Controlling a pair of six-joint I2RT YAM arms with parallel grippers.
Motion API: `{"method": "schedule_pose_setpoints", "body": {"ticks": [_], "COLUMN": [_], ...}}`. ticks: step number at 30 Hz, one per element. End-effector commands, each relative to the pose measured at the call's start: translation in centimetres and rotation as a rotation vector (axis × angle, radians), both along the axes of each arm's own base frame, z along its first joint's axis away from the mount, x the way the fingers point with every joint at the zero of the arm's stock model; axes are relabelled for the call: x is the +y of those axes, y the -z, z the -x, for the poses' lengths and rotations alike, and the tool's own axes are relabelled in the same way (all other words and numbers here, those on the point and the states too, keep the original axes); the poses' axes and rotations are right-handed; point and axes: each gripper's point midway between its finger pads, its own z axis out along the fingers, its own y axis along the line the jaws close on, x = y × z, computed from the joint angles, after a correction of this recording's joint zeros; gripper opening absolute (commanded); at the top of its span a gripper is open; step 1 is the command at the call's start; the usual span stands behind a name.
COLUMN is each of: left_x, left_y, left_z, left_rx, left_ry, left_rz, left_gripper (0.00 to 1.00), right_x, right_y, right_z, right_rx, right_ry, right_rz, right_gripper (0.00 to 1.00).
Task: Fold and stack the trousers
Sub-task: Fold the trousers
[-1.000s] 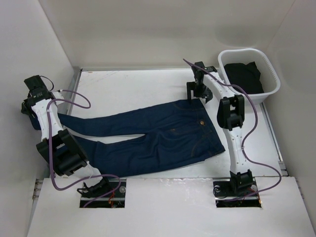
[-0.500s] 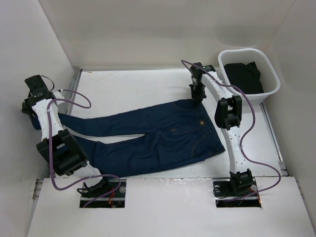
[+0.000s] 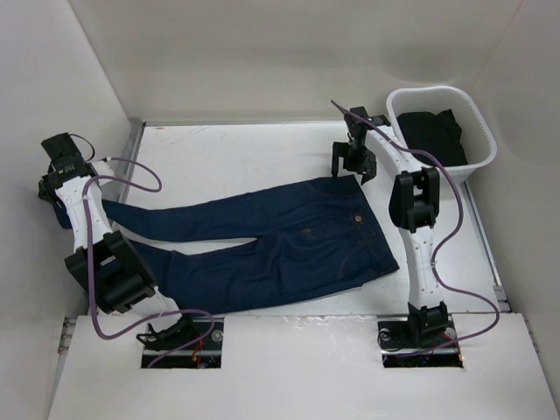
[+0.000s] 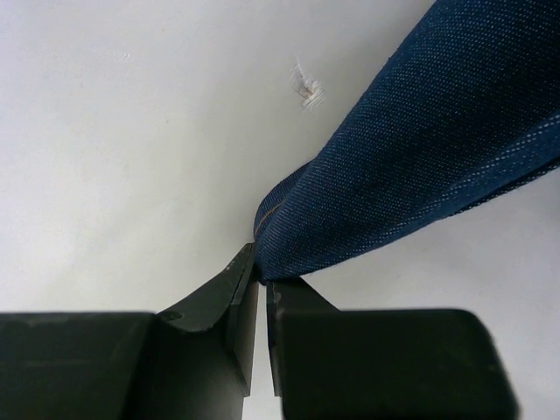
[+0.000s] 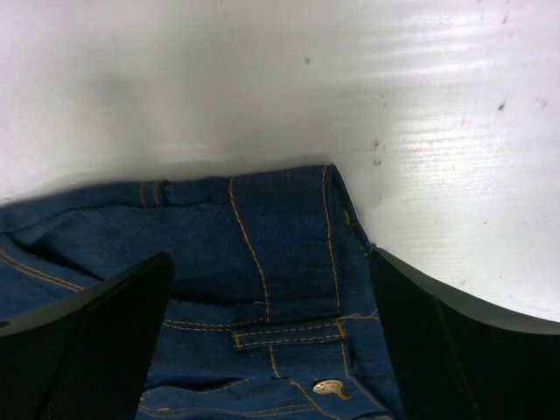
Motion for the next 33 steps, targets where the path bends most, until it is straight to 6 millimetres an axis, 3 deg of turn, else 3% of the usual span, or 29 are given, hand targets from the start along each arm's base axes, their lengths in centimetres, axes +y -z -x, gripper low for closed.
{"method": "schedule_pose_setpoints", "body": {"ticks": [1, 7, 14, 17, 20, 23, 28, 30, 31, 33], "left_x": [0.6, 1.3, 1.8, 2.0, 2.6, 3.3, 3.9, 4.1, 4.1, 4.1], "left_y": [-4.6, -5.3, -5.2, -5.3, -5.7, -6.0, -6.1, -6.0, -6.0, -6.0], "left_z": [0.3, -0.3, 0.0, 0.5, 1.2, 1.8, 2.8, 3.0, 3.2, 3.3], "left_rx": [-0.101, -0.128, -0.154, -0.168, -0.178, -0.193, -0.200, -0.200, -0.200, -0.200], "left_ry": [-0.007, -0.004, -0.001, -0.007, -0.024, -0.045, -0.066, -0.071, -0.075, -0.077], "left_rz": [-0.092, -0.090, -0.073, -0.062, -0.066, -0.068, -0.065, -0.065, -0.064, -0.063], "left_gripper": [0.05, 0.05, 0.05, 0.05, 0.05, 0.05, 0.05, 0.05, 0.05, 0.05], "right_x": [0.7, -0.2, -0.4, -0.5, -0.1, 1.3, 1.3, 1.3, 1.3, 1.1], "right_y": [-1.2, -0.5, 0.1, 0.5, 1.0, 3.2, 3.3, 3.3, 3.2, 3.2], "right_z": [-2.6, -3.4, -3.1, -2.0, -0.9, 1.0, 1.2, 1.3, 1.3, 1.4], "right_rx": [-0.081, -0.103, -0.081, -0.032, 0.024, 0.139, 0.130, 0.117, 0.106, 0.093], "right_ry": [0.129, 0.357, 0.553, 0.600, 0.608, 0.581, 0.613, 0.643, 0.665, 0.704], "right_rz": [-0.038, -0.002, -0.005, 0.002, -0.019, -0.054, -0.046, -0.069, -0.090, -0.116], "right_gripper": [1.00, 1.00, 1.00, 0.98, 0.79, 0.57, 0.14, 0.10, 0.02, 0.00]}}
